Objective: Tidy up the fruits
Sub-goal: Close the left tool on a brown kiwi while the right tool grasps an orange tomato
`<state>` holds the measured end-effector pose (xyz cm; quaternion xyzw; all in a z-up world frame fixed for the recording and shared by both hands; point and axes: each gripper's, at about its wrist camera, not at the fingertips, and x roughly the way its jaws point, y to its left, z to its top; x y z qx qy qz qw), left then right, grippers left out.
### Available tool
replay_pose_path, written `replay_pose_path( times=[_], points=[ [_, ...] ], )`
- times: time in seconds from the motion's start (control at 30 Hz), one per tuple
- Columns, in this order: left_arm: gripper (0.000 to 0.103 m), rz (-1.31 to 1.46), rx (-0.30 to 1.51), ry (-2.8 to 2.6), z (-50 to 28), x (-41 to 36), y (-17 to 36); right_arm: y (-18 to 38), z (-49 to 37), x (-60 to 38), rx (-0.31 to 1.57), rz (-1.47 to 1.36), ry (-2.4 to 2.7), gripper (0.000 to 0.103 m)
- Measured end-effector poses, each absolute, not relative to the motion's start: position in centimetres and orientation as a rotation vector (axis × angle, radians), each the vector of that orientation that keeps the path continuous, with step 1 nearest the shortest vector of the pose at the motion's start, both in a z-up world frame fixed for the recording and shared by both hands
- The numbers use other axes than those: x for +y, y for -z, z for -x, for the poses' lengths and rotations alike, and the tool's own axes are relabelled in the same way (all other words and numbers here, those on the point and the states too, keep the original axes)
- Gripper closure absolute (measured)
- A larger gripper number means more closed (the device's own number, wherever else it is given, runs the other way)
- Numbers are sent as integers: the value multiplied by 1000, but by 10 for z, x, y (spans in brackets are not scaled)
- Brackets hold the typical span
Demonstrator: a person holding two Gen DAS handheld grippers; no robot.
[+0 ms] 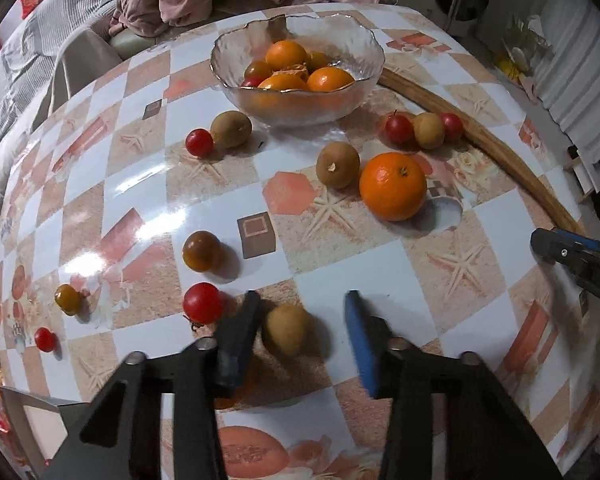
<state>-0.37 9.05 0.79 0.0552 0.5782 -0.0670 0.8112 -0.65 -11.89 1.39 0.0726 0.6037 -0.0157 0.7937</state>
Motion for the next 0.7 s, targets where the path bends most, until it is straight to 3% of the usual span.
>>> replay_pose_path(
  times=[0.03,0.1,0.37,0.7],
  points=[
    [70,-115,1234,147,4,90,-8,-14,4,-118,1298,-152,40,78],
    [77,-103,1231,157,4,89,-8,-14,2,-119,1295,-159,38,79],
    [77,48,1220,190,13,108,-15,-20,19,-121,1295,-194,-30,80],
    [77,45,1240,199,21,109,-12,-27,38,-101,1327,-213,-101,80]
  ],
)
